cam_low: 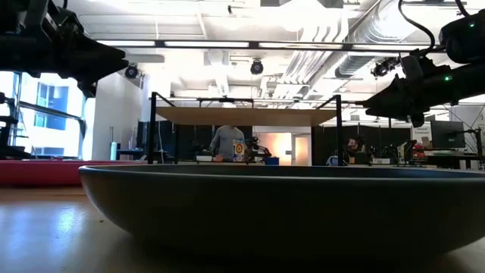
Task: Place and stack plates onto a shelf
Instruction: Put the brown plate on the shelf
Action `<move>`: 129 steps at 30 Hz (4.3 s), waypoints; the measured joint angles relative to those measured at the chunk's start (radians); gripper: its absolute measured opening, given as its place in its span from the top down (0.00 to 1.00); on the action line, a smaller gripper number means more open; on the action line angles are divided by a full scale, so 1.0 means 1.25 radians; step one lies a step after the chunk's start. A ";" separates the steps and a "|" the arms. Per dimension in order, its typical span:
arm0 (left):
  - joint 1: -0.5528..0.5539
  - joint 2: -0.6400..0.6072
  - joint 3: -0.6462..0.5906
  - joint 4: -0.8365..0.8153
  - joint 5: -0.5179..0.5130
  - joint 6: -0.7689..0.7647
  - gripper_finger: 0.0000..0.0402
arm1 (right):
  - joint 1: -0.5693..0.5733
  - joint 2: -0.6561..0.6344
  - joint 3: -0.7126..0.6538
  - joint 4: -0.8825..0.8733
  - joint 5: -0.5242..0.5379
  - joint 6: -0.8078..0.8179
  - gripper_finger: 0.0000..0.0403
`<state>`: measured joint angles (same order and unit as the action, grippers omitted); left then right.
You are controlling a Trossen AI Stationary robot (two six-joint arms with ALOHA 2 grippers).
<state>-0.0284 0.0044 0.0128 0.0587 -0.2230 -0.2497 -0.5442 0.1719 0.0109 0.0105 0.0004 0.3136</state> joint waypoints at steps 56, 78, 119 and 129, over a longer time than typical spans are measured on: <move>0.000 0.009 0.334 -0.001 -0.294 0.203 0.76 | -0.001 0.392 0.600 -0.478 0.166 -0.281 0.66; 0.000 0.196 0.576 -0.498 -0.267 0.203 0.76 | -0.067 0.722 0.616 -0.721 -0.013 -0.261 0.66; 0.000 0.202 0.576 -0.498 -0.272 0.180 0.76 | -0.067 1.000 0.555 -0.537 0.064 -0.154 0.66; 0.000 0.202 0.576 -0.498 -0.272 0.181 0.76 | -0.066 1.018 0.557 -0.514 0.100 -0.156 0.66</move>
<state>-0.0288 0.2573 0.7322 -0.5644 -0.5625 -0.0235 -0.6270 1.4448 0.7067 -0.6316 0.1258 0.1188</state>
